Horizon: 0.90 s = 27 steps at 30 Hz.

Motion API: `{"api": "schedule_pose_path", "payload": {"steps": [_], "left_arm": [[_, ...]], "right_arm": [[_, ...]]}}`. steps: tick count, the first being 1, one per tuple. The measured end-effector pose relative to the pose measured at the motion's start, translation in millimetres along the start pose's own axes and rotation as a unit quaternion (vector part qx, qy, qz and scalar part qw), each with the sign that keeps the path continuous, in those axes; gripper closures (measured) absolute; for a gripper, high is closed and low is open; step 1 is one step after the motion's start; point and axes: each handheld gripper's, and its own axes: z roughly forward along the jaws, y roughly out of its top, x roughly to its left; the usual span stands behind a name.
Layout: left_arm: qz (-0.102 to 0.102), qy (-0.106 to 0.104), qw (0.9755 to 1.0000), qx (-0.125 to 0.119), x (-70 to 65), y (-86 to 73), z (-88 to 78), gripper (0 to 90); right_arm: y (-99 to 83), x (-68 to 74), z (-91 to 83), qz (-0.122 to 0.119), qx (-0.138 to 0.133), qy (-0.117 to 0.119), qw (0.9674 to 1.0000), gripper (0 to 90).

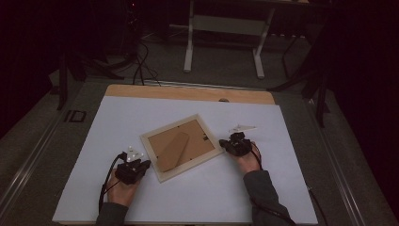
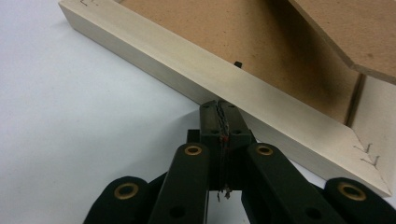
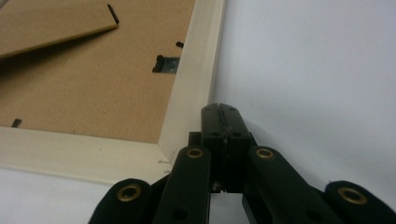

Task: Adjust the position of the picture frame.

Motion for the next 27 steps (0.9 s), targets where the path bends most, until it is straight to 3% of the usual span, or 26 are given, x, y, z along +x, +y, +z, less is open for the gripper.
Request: {"api": "schedule_pose_path", "payload": {"steps": [9,17,27], "left_arm": [[-0.019,0.0,0.9998,0.0,-0.2,0.4,0.5,90.0],[-0.022,0.006,0.9997,0.006,-0.2,5.0,3.6,90.0],[-0.049,-0.013,0.9987,-0.003,7.2,8.2,9.5,90.0]], "right_arm": [[-4.7,-1.3,5.5,0.01,0.01,0.0,0.9999,90.0],[-2.7,-4.0,5.9,0.011,0.016,0.004,0.9998,90.0],[-1.4,-6.6,6.5,0.02,0.016,-0.001,0.9997,90.0]]}}
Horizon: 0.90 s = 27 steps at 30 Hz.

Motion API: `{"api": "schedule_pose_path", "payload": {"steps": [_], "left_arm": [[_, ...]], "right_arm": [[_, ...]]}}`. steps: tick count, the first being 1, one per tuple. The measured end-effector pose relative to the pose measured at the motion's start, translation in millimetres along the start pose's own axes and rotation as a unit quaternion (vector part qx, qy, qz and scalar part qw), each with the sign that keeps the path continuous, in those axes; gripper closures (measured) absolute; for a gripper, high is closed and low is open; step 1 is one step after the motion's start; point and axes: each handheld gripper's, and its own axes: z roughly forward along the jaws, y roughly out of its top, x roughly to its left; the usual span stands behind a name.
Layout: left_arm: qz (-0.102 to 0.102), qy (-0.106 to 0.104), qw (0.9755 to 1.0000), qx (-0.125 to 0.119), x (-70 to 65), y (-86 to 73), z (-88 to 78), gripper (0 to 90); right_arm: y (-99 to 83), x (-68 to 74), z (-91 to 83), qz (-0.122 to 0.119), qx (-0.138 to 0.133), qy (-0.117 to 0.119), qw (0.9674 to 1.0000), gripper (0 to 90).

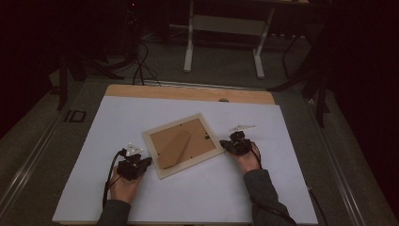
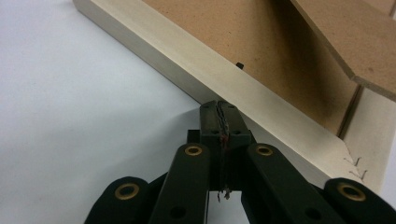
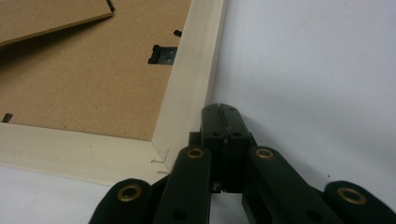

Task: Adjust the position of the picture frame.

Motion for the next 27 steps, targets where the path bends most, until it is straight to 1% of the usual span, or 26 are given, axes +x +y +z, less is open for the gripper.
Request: {"api": "schedule_pose_path", "payload": {"steps": [2,3,6,9,14,17,19,24,27], "left_arm": [[-0.005,-0.003,1.0,0.0,1.4,1.0,1.0,90.0],[-0.003,-0.004,1.0,0.002,2.0,2.2,1.6,90.0],[0.016,0.011,0.9997,0.015,-0.3,10.0,4.9,90.0],[0.011,0.01,0.9998,0.016,1.6,14.9,9.3,90.0],[0.018,0.013,0.9996,0.019,2.3,22.1,15.4,90.0],[0.018,0.01,0.9996,0.018,3.9,24.5,18.1,90.0],[0.022,0.011,0.9995,0.018,4.2,26.3,19.7,90.0],[0.024,0.014,0.9994,0.018,5.0,31.3,24.3,90.0],[0.018,0.01,0.9997,0.011,6.7,31.8,26.8,90.0]], "right_arm": [[0.2,-0.5,0.0,0.002,0.0,0.0,1.0,90.0],[0.2,-0.8,-0.1,0.003,0.001,-0.001,1.0,90.0],[-0.1,-1.8,-0.4,0.007,-0.001,-0.003,1.0,90.0],[-0.8,-3.5,-1.8,0.01,0.0,-0.006,0.9999,90.0],[-2.2,-6.7,-4.4,0.013,0.001,-0.008,0.9999,90.0],[-3.1,-8.2,-5.3,0.016,0.0,-0.008,0.9998,90.0],[-3.8,-9.6,-5.9,0.019,-0.001,-0.006,0.9998,90.0],[-4.3,-10.7,-7.2,0.02,0.0,-0.01,0.9998,90.0],[-5.0,-12.1,-8.0,0.02,-0.001,-0.009,0.9998,90.0]]}}
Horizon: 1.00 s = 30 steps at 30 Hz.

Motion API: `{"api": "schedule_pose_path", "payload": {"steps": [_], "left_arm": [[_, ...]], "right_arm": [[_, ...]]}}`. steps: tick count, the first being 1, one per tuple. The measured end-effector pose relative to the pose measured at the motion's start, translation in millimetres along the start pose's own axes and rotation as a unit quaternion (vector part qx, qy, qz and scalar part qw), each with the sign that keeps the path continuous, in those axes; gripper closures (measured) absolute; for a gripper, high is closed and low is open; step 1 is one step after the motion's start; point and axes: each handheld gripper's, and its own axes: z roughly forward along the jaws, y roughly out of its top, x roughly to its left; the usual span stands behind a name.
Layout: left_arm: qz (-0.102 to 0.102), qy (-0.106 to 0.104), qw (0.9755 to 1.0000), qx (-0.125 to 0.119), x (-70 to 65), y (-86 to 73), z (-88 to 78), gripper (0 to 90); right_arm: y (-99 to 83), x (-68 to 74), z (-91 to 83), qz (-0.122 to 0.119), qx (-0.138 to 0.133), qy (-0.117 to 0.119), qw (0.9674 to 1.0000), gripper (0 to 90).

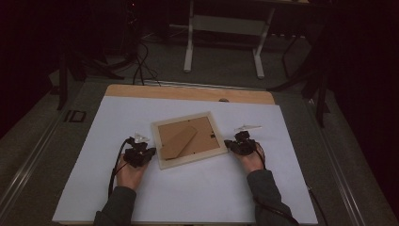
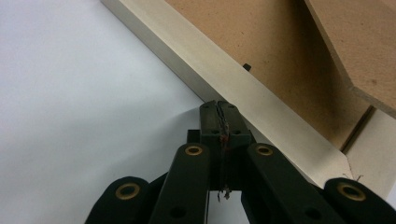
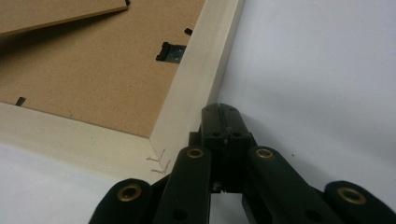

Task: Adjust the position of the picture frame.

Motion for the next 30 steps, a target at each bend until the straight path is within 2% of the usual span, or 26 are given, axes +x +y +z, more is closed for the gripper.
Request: {"api": "schedule_pose_path", "payload": {"steps": [9,14,19,23,30], "left_arm": [[0.005,0.0,1.0,-0.001,1.2,5.3,5.0,90.0],[0.009,0.006,0.9999,0.002,0.7,10.1,8.7,90.0],[0.003,0.007,1.0,-0.002,1.4,12.5,12.0,90.0],[0.007,0.007,0.9999,0.0,1.8,14.9,13.6,90.0],[0.008,0.008,0.9999,-0.001,2.4,17.8,16.5,90.0]], "right_arm": [[-1.4,-1.3,-1.9,0.003,0.0,-0.004,1.0,90.0],[-3.1,-2.2,-4.0,0.003,0.0,-0.004,1.0,90.0],[-4.9,-2.2,-6.6,0.001,0.002,-0.005,1.0,90.0],[-5.8,-1.8,-8.0,0.0,0.005,-0.007,1.0,90.0],[-9.3,-2.2,-10.7,0.009,0.003,-0.002,0.9999,90.0]]}}
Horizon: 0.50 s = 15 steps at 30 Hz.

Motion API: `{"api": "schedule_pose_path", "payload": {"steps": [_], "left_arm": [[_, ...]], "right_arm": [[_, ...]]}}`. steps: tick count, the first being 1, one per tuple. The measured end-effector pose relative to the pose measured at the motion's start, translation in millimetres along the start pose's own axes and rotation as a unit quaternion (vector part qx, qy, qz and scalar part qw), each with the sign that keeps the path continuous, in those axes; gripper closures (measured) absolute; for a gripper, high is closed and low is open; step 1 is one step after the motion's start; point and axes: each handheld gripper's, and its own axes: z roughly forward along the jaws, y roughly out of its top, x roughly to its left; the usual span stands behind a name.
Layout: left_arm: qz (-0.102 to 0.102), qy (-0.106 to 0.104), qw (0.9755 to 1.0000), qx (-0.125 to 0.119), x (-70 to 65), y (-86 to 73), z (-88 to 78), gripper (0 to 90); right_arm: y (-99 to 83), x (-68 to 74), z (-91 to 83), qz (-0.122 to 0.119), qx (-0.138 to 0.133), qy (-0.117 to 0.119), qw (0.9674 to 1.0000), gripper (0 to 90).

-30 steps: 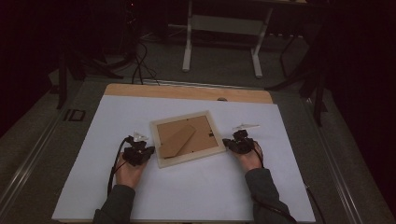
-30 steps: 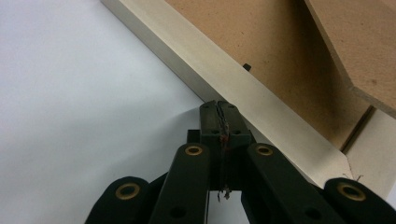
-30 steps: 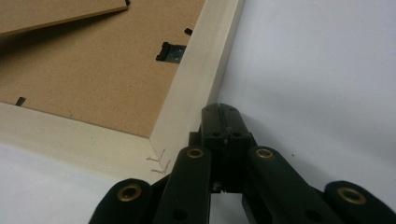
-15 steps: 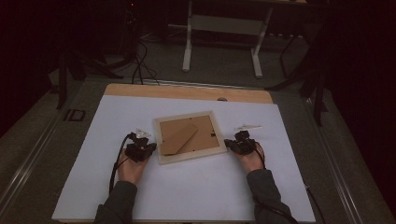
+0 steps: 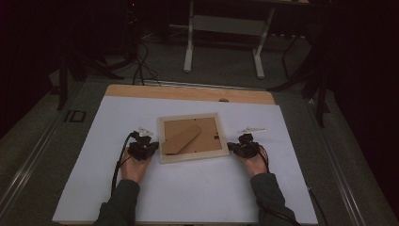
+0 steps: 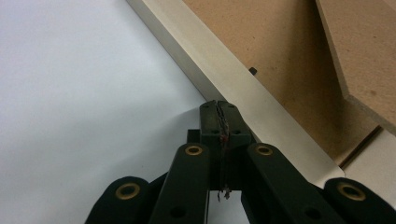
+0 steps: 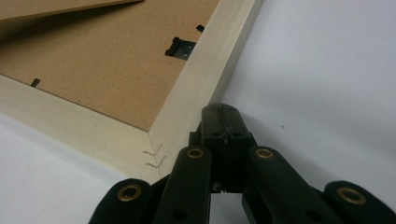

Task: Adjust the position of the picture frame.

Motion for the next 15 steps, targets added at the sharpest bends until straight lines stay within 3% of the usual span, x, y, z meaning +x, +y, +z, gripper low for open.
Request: {"api": "schedule_pose_path", "payload": {"steps": [15], "left_arm": [[-0.004,0.003,1.0,-0.002,2.0,6.6,6.4,90.0]], "right_arm": [[-4.7,2.1,-4.5,-0.006,0.001,-0.001,1.0,90.0]]}}
